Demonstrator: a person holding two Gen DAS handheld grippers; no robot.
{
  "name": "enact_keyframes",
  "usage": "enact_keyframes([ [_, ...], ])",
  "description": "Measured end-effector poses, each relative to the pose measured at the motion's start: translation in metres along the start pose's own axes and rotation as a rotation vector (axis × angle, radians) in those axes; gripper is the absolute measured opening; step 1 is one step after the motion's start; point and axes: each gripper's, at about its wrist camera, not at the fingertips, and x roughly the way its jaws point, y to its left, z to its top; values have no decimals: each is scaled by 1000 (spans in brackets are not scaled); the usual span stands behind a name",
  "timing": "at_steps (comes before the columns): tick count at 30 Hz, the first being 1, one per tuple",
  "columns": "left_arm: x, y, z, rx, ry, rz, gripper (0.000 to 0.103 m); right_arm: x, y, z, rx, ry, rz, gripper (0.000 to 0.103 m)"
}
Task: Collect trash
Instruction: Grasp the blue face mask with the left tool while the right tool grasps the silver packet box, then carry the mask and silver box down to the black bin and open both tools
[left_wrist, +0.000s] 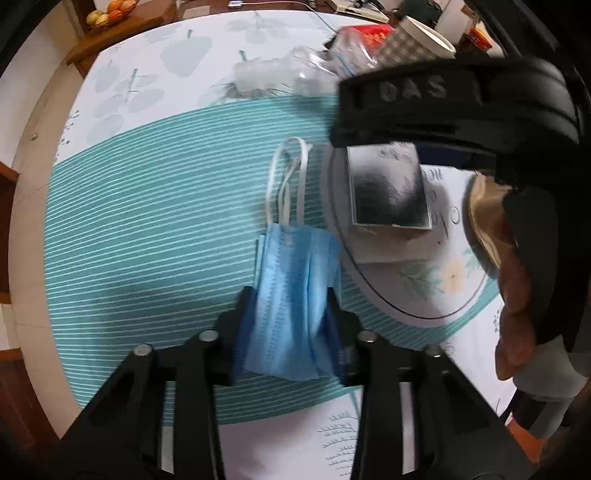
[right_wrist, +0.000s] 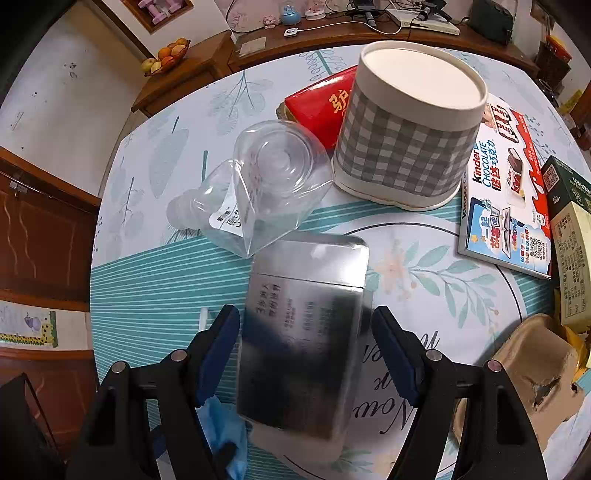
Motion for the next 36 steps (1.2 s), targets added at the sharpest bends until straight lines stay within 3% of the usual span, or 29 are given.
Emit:
enact_keyframes([
  [3,-6,11,0,-29,-9,21,14,-1,1,-1,2,-1,-3,75],
  [13,-25,29,-8,-75,-35,110,9,6,27,-20,-95,-4,-133,74],
  [16,-29,32,-14,-79,-42,124,9,4,31,-30,-116,-24,-157,64],
  [26,-52,18,-46,-48,-100,172,9,-37,6,-89,-30,-56,-8,60],
  [33,-101,-21,-107,-48,-147,204,9,-110,-8,-162,-32,-107,154,60],
  [36,-125,-43,-144,-55,-165,229,9,-151,-22,-210,-59,-122,230,60],
])
